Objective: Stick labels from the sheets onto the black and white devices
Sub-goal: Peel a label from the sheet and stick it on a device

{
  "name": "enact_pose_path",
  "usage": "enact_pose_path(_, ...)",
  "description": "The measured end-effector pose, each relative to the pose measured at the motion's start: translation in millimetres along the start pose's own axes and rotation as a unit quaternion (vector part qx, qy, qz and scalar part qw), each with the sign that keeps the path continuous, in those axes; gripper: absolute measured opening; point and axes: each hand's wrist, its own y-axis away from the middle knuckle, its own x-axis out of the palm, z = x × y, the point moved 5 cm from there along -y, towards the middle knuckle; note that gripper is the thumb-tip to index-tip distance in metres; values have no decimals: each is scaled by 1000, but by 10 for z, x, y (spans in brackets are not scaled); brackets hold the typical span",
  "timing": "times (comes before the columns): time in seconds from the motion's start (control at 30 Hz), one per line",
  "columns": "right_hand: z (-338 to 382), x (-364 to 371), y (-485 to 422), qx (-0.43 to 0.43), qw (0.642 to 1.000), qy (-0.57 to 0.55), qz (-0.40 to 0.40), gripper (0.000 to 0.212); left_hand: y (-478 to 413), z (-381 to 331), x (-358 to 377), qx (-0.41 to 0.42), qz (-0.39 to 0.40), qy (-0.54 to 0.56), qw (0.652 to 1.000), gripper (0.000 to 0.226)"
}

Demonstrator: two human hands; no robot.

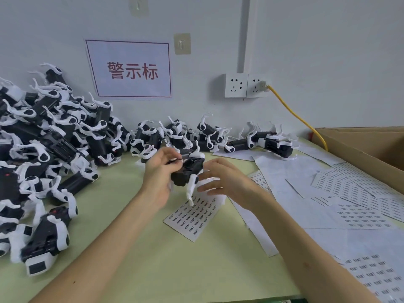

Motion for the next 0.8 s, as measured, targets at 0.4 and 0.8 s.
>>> enact_pose_path(0.4, 45, -64, -35, -83, 987, -127, -54, 37, 43, -41, 86, 45, 52, -70, 995, 21)
enact_pose_path(0.8, 143, -45, 32, -113, 991, -71, -8, 37, 88, 81, 179, -84, 132, -33, 987, 36)
